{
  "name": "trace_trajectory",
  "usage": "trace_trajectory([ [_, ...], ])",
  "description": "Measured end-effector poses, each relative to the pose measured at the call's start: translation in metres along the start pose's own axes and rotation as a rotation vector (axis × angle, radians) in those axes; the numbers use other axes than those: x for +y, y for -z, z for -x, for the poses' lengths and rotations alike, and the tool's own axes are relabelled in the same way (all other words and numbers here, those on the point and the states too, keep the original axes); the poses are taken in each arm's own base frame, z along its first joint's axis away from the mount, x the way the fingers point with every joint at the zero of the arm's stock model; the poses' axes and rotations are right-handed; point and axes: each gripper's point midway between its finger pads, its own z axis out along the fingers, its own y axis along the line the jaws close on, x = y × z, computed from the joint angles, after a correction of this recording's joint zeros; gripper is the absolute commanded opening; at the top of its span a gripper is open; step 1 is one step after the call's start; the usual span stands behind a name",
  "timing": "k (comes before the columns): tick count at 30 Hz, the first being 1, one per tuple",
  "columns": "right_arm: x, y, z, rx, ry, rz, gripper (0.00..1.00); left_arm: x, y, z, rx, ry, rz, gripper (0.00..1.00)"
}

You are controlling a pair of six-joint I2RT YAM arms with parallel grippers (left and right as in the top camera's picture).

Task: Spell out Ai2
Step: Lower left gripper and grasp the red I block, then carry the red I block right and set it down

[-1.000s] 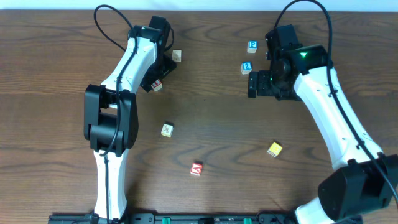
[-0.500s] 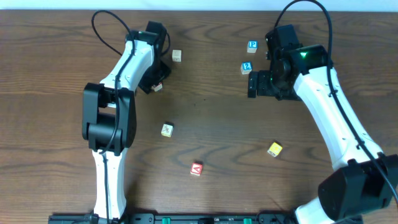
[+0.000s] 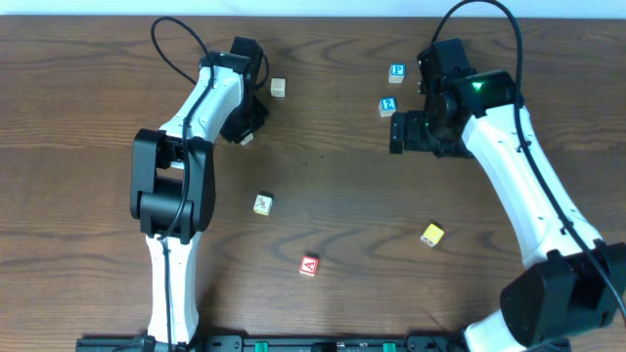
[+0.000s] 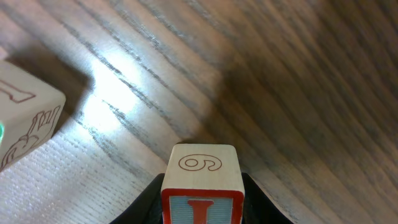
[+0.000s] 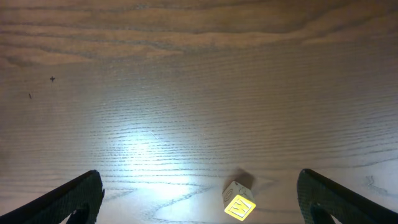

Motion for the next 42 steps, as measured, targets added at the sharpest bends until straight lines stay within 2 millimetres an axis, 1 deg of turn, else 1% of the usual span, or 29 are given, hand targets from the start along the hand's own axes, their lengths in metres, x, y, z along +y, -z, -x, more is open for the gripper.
trace_trajectory([
  [3, 0.000, 0.000, 0.000, 0.000, 0.000, 0.000, 0.99, -0.005, 0.000, 0.001, -0.005, -0.094, -0.021, 0.29],
  [6, 0.000, 0.000, 0.000, -0.001, 0.000, 0.000, 0.99, -0.014, 0.001, 0.000, -0.013, -0.246, -0.051, 0.29],
  [8, 0.000, 0.000, 0.000, -0.001, 0.000, 0.000, 0.99, -0.020, 0.001, -0.005, -0.017, -0.349, -0.059, 0.29],
  [11, 0.000, 0.000, 0.000, -0.001, 0.000, 0.000, 0.99, -0.032, 0.002, -0.015, -0.027, -0.488, -0.074, 0.30],
  [15, 0.000, 0.000, 0.000, -0.001, 0.000, 0.000, 0.99, -0.051, 0.004, -0.037, -0.037, -0.668, -0.094, 0.33],
  [19, 0.000, 0.000, 0.000, -0.001, 0.000, 0.000, 0.99, -0.065, 0.005, -0.059, -0.035, -0.782, -0.107, 0.32],
  [24, 0.000, 0.000, 0.000, -0.001, 0.000, 0.000, 0.99, -0.076, 0.007, -0.082, -0.025, -0.854, -0.117, 0.29],
  [31, 0.000, 0.000, 0.000, -0.001, 0.000, 0.000, 0.99, -0.074, 0.008, -0.112, 0.032, -0.827, -0.090, 0.29],
  [36, 0.000, 0.000, 0.000, -0.001, 0.000, 0.000, 0.99, -0.080, 0.009, -0.126, 0.047, -0.820, -0.103, 0.29],
  [42, 0.000, 0.000, -0.001, 0.004, 0.000, -0.001, 0.99, -0.092, 0.010, -0.142, 0.036, -0.852, -0.130, 0.30],
])
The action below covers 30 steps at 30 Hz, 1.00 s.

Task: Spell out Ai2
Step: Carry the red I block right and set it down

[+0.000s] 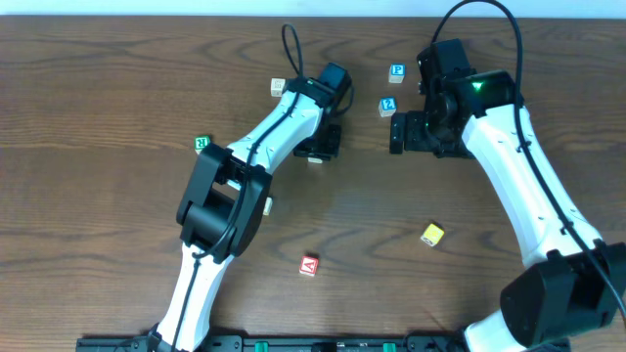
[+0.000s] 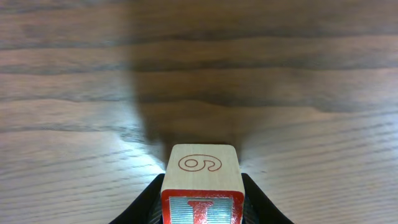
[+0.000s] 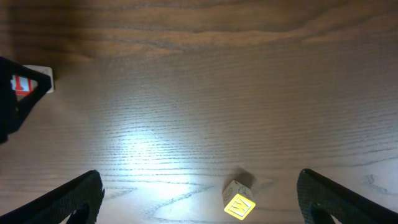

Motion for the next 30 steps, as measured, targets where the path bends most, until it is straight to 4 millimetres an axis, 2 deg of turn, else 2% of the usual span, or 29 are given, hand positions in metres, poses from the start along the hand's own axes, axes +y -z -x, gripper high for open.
trace_trajectory([
  [8, -0.0001, 0.0000, -0.0001, 0.000, 0.000, 0.000, 0.99, -0.0068, 0.0000, 0.0041, -0.019, 0.006, -0.022, 0.29],
  [12, -0.0001, 0.0000, -0.0002, 0.001, 0.000, -0.001, 0.99, -0.0075, 0.0000, 0.0038, -0.017, 0.007, -0.026, 0.41],
  [14, -0.0002, 0.0000, -0.0002, 0.001, 0.000, -0.001, 0.99, -0.0080, -0.0002, 0.0035, -0.015, 0.008, -0.029, 0.52],
  [30, -0.0002, -0.0002, -0.0004, 0.002, 0.001, -0.001, 0.99, -0.0057, 0.0001, -0.0007, 0.003, 0.007, -0.023, 0.56],
])
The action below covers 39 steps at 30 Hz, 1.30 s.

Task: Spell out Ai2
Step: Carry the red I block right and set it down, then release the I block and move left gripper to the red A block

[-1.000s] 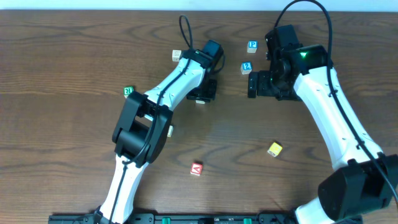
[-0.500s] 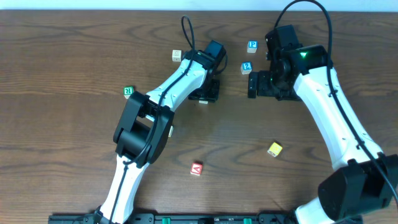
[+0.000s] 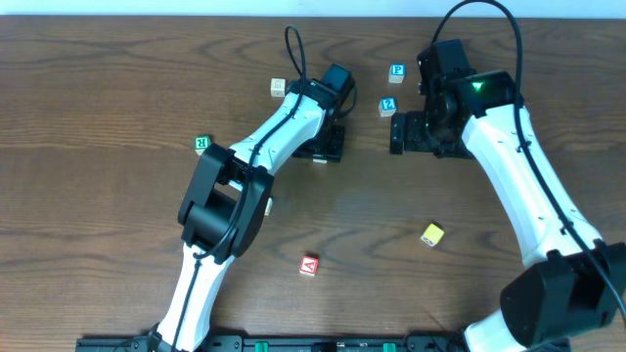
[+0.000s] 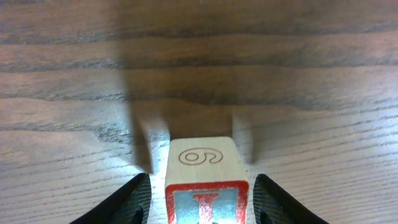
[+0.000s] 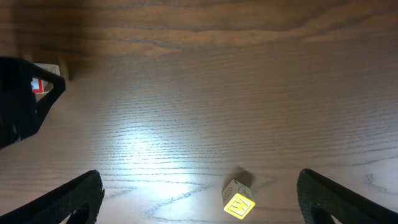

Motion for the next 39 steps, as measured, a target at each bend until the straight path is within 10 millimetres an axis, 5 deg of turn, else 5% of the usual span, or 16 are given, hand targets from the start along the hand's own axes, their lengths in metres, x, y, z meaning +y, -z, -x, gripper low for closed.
trace_trajectory([
  [6, 0.000, 0.000, -0.001, 0.003, 0.000, -0.001, 0.99, 0.000, 0.027, -0.001, -0.026, -0.041, -0.001, 0.73],
  [11, 0.000, 0.000, -0.001, 0.002, 0.000, -0.001, 0.99, 0.002, 0.112, -0.003, -0.160, -0.122, -0.004, 0.97],
  [17, 0.000, 0.003, 0.002, -0.017, -0.001, 0.006, 0.99, 0.016, 0.241, -0.024, -0.419, -0.184, 0.013, 0.95],
  [22, -0.002, 0.018, -0.001, -0.043, -0.003, 0.014, 0.99, 0.042, 0.314, -0.089, -0.492, -0.245, 0.038, 0.96],
  [26, -0.005, 0.046, -0.005, -0.106, -0.008, 0.037, 0.99, 0.067, 0.336, -0.154, -0.434, -0.246, 0.061, 0.96],
  [35, -0.019, 0.124, -0.029, -0.289, -0.021, 0.101, 0.99, 0.097, 0.399, -0.242, -0.686, -0.165, -0.023, 0.95],
  [39, -0.023, 0.135, -0.037, -0.311, -0.023, 0.109, 0.99, 0.121, 0.390, -0.290, -0.751, -0.104, -0.057, 0.95],
])
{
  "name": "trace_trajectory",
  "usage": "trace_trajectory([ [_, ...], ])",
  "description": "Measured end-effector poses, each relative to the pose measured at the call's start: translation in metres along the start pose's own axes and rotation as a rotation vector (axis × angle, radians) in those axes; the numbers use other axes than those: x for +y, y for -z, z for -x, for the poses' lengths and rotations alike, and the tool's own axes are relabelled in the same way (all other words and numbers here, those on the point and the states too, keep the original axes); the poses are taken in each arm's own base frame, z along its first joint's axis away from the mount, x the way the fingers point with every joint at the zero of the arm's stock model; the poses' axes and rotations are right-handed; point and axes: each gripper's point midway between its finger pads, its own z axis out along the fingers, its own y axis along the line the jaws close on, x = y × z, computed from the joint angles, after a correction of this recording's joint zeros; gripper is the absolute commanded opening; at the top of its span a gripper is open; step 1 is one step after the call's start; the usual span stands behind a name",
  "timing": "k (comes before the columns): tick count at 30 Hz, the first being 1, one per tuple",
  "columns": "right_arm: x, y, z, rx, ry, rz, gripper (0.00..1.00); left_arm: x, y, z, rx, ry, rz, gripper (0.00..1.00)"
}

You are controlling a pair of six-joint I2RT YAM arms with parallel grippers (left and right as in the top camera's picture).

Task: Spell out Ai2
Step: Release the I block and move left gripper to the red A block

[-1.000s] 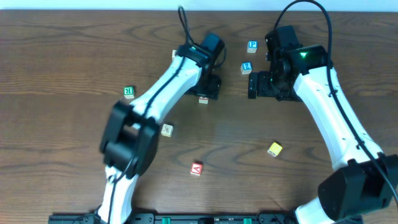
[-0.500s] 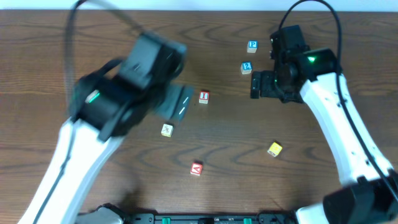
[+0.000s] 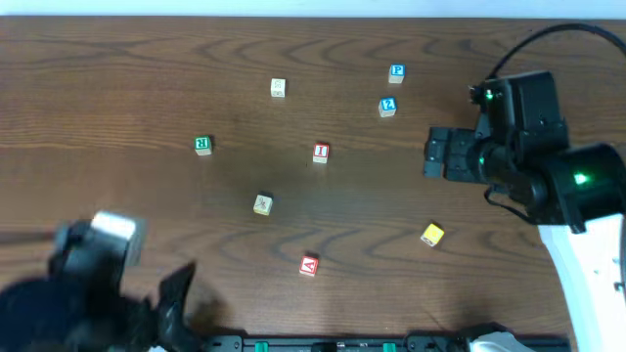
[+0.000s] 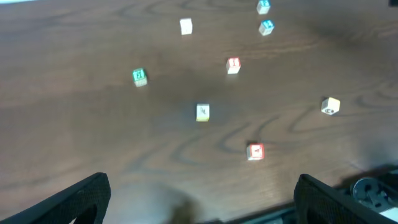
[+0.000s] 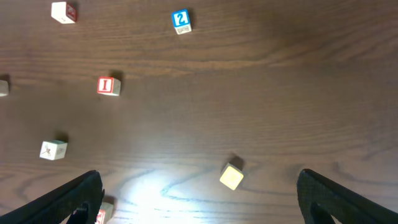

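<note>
The red I block (image 3: 320,152) stands alone on the table at centre back, also in the left wrist view (image 4: 233,65) and the right wrist view (image 5: 109,85). The red A block (image 3: 309,265) lies near the front, and the blue 2 block (image 3: 388,106) at the back right. My left gripper (image 4: 202,205) is open and empty, high above the front left; overhead its arm (image 3: 98,284) is a blur. Also open and empty, my right gripper (image 5: 202,202) hovers at the right (image 3: 437,156), well off the blocks.
Other blocks lie scattered: a blue P (image 3: 396,71), a cream one (image 3: 279,87), a green one (image 3: 202,144), a pale yellow one (image 3: 262,203) and a yellow one (image 3: 431,234). The table's front rail (image 3: 323,342) runs along the bottom.
My left gripper, open around the I block at centre back, has pulled away to the front left and risen. The I block stays where it was. My right arm has shifted right and higher.
My left gripper was shut on the I block at the back left, beside a cream block. Then it held the block at centre back. Then it stood open with the block on the table, and now both arms are withdrawn.
</note>
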Motion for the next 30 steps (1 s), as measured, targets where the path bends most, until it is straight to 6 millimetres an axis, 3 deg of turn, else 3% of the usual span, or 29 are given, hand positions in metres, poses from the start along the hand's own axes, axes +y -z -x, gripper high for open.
trace_trajectory([
  [2, -0.001, 0.000, -0.003, 0.012, 0.001, -0.004, 0.99, 0.005, -0.007, -0.018, 0.006, 0.025, 0.007, 0.95],
  [4, -0.001, -0.001, -0.004, 0.018, 0.001, -0.006, 0.99, 0.005, -0.030, -0.032, 0.033, 0.041, 0.013, 0.95],
  [9, -0.002, -0.003, -0.007, 0.031, 0.002, -0.011, 0.99, -0.010, -0.115, -0.067, 0.177, 0.111, -0.001, 0.95],
  [12, -0.002, -0.004, -0.008, 0.035, 0.003, -0.012, 0.99, -0.015, -0.162, -0.097, 0.290, 0.266, 0.027, 0.95],
  [14, -0.003, -0.004, -0.009, 0.040, 0.003, -0.014, 0.99, -0.016, -0.183, -0.119, 0.372, 0.407, 0.072, 0.95],
  [16, -0.003, -0.005, -0.011, 0.048, 0.003, -0.017, 0.99, -0.019, -0.195, -0.136, 0.436, 0.562, 0.112, 0.95],
  [20, -0.004, -0.005, -0.013, 0.055, 0.004, -0.019, 0.99, -0.032, -0.211, -0.150, 0.506, 0.859, 0.140, 0.95],
  [27, -0.004, -0.004, -0.013, 0.058, 0.004, -0.021, 0.99, -0.078, -0.246, -0.132, 0.507, 1.117, -0.011, 0.95],
  [30, -0.006, -0.004, -0.018, 0.077, 0.006, -0.027, 0.99, -0.095, -0.254, -0.142, 0.544, 1.174, 0.009, 0.96],
])
